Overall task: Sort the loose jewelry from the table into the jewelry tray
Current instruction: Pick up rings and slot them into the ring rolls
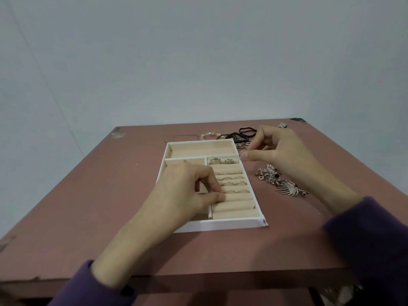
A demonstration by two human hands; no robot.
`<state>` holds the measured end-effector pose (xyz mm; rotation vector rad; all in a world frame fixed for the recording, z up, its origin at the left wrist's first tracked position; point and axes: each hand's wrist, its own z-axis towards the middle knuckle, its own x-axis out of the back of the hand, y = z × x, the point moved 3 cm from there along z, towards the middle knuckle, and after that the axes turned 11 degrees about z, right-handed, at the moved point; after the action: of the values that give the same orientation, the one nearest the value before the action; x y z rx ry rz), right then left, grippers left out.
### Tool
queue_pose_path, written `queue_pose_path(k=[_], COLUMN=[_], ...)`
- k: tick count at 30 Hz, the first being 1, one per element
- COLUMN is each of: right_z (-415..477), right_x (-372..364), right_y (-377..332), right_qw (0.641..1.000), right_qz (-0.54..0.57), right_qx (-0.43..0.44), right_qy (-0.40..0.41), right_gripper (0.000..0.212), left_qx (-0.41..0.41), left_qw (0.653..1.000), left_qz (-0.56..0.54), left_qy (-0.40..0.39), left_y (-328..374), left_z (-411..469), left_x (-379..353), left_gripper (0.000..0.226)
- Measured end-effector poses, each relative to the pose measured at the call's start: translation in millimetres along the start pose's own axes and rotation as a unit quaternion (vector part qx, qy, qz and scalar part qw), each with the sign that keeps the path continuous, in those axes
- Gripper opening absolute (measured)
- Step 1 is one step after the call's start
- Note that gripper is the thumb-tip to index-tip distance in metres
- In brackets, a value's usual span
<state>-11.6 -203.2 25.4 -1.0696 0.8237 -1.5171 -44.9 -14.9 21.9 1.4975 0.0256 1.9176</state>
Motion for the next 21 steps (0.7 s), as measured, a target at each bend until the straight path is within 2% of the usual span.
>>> queue_pose_path(k=[6, 21], right_z=[-2, -10], right_x=[0, -6], right_y=[-1, -9], right_qw=[1.000, 0.999], right_qz=[-0.005, -0.020], right_qx=[-0.001, -0.010], right_qy=[-0.004, -0.042], right_gripper=[0.026, 0.023], left_qx=[0.008, -0.014], left_qw=[0.998, 0.992], left_qz=[0.033, 0.100], left_qy=[-0.048, -0.075], left_y=[-2, -1], left_z=[0, 7], left_x=[5, 2], left_gripper=[0.005, 0.005])
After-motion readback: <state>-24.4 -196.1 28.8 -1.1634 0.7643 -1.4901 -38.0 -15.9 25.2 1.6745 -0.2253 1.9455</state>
